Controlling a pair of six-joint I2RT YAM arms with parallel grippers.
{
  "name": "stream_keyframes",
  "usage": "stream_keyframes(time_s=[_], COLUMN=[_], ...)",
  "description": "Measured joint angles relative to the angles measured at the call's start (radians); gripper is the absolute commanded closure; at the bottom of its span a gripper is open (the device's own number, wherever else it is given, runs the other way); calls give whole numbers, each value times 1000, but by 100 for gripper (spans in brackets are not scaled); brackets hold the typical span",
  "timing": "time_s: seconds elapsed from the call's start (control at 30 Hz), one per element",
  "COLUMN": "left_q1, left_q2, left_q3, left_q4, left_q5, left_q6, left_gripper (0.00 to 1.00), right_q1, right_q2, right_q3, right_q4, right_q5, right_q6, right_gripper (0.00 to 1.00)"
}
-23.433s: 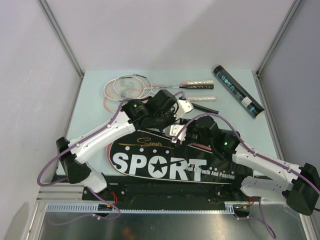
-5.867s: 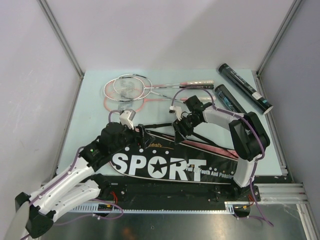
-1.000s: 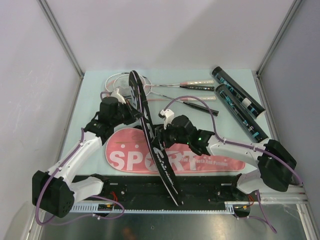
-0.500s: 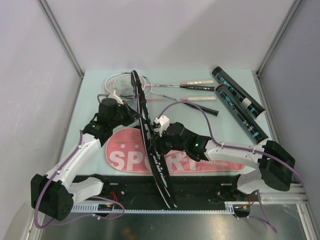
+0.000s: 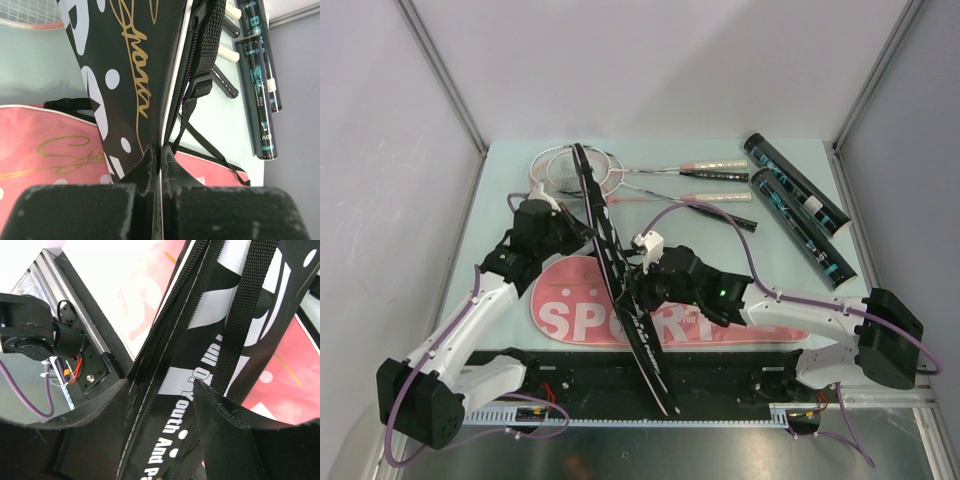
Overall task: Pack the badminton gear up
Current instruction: Open the racket bag at the center of the board.
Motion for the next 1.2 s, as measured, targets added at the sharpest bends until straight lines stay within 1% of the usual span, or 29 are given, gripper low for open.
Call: stream_keyframes(time_s=[0.37,0.47,0.5,0.57,0.63,0.77,0.8,0.87,1.13,1.2], left_q1=[0,0,0,0,0,0,0,0,0,0], left_q2=[-39,-39,-39,-39,-40,-45,-45,-47,-50,-50], left_q3=[-6,-7,-7,-7,-8,-11,-11,-12,-14,-14], left_q4=[-39,-40,-40,-40,-40,-40,-41,-45,-47,-47], left_q5=[-50,-56,-57,-58,-59,-59,-59,-59,-61,-63], left_q6=[-35,-37,-38,-43,-45,-52,-52,-53,-62,-63], left_gripper=[100,99,100,100,100,100,100,100,99,100], right_q1=[6,3,2,-1,-5,-11,-12,-15,-67,-71], right_q2=[14,14,14,14,14,30,40,60,93,94], right_q3=[-11,-13,-13,-14,-15,-15,-15,-15,-24,-26], right_q4=[18,18,18,21,24,45,53,71,147,162], right_q5=[-10,-2,-1,-1,-1,-11,-20,-40,-195,-211], right_q6=[22,22,23,24,29,29,28,27,26,30], right_gripper=[45,50,55,56,60,58,55,52,51,55])
